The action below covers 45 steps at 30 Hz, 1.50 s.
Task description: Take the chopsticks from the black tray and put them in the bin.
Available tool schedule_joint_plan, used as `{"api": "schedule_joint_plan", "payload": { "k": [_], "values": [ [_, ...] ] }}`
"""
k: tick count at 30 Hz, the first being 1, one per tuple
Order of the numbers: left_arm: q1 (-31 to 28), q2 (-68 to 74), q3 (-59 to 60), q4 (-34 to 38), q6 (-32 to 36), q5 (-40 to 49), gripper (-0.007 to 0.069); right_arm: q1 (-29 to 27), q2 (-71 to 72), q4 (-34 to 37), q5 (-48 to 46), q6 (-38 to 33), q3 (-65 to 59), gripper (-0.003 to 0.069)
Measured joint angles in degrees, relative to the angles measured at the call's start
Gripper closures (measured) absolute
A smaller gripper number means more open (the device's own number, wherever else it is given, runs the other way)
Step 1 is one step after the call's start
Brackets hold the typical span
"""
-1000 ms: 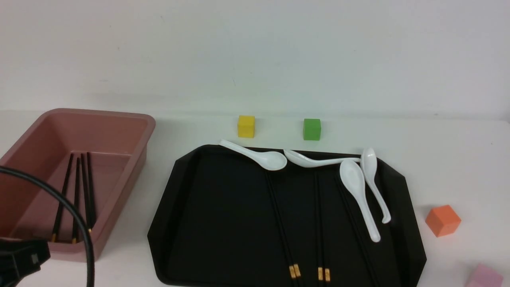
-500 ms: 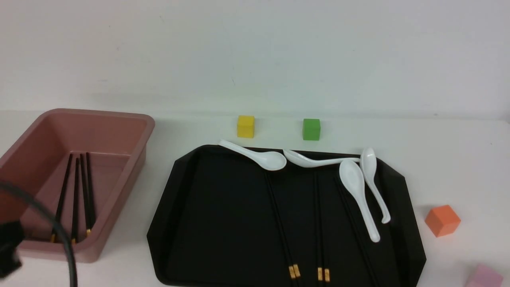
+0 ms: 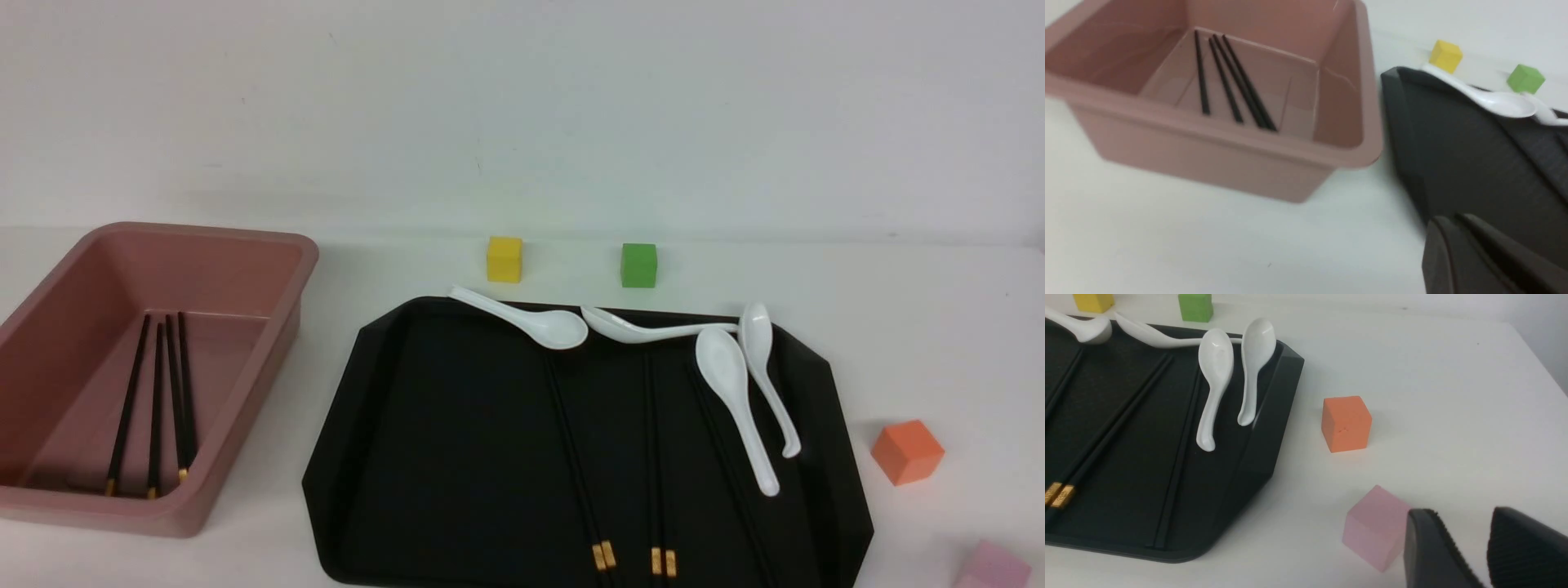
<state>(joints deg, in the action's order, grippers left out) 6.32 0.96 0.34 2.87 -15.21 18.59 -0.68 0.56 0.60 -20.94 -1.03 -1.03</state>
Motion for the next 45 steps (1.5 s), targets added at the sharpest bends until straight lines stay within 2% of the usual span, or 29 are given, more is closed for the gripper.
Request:
{"api": "schedule_joint_plan", "payload": {
  "k": [10,45],
  "values": [
    [0.0,-1.6,1.3,-0.8,-0.8,3.0,0.0636,0.0,0.0,0.0,0.0,0.0,0.0,0.0419],
    [0.0,-1.6,1.3,-0.9,-0.9,3.1,0.0624,0.0,0.0,0.0,0.0,0.0,0.0,0.0419]
  ]
}}
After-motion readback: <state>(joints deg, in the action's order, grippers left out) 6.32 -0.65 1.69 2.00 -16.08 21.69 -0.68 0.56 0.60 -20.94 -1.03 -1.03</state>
